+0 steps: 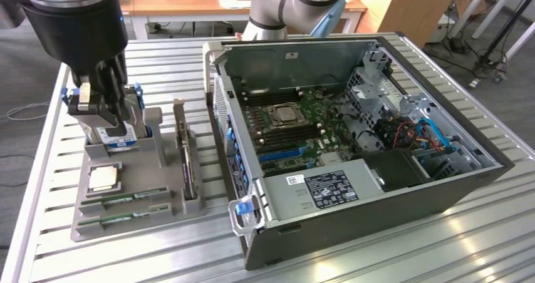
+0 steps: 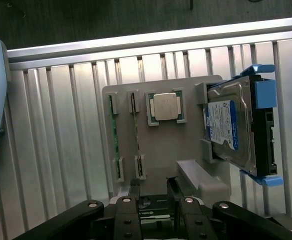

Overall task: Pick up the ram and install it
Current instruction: 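Pick up the ram and move it above insertion slot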

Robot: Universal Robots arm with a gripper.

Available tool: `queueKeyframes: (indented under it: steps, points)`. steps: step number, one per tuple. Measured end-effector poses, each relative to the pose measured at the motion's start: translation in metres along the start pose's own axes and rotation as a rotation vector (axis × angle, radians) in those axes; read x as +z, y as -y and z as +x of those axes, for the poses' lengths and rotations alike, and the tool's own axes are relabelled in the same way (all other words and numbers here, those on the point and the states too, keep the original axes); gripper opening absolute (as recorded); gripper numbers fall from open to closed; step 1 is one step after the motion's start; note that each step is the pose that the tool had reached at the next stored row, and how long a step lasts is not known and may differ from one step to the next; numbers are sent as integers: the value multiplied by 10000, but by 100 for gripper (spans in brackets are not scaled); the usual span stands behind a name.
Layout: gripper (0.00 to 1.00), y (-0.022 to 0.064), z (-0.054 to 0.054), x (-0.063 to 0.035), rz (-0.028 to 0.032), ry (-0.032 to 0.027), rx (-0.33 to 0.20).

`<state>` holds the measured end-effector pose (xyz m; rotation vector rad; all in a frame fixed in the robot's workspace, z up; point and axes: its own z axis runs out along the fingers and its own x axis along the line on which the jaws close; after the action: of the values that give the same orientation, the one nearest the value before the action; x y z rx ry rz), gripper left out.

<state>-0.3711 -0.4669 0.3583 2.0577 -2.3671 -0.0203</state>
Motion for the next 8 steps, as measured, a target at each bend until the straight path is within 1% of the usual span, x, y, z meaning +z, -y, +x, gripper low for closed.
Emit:
queueKeyframes:
  steps: [8]
  points:
    - [36,1,12,8,1,0,-1]
